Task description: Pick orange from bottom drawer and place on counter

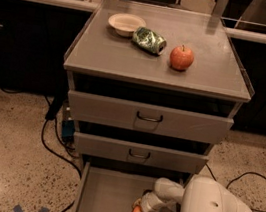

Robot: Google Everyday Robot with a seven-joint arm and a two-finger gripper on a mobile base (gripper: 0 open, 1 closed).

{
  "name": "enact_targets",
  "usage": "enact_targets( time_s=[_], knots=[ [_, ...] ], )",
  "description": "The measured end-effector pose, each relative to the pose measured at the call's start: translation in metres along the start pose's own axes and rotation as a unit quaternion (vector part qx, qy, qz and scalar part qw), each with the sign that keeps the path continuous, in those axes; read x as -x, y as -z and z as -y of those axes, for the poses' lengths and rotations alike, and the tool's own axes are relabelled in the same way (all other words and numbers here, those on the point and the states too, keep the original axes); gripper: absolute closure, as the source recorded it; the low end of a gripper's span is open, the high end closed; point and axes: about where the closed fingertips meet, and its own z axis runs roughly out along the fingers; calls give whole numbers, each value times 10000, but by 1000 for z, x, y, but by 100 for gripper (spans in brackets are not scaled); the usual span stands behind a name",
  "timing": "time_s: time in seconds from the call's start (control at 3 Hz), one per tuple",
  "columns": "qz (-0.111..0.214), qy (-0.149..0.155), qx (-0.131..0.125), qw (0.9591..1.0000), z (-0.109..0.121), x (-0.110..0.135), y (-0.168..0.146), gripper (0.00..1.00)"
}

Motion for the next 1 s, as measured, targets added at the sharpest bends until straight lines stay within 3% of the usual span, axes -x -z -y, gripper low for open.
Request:
enact_targets(
  time_s=[0.33, 1.0],
  knots=[
    [15, 8, -28, 10000, -5, 4, 3, 100],
    [-237, 256, -453, 9984, -15, 31, 75, 100]
  ],
)
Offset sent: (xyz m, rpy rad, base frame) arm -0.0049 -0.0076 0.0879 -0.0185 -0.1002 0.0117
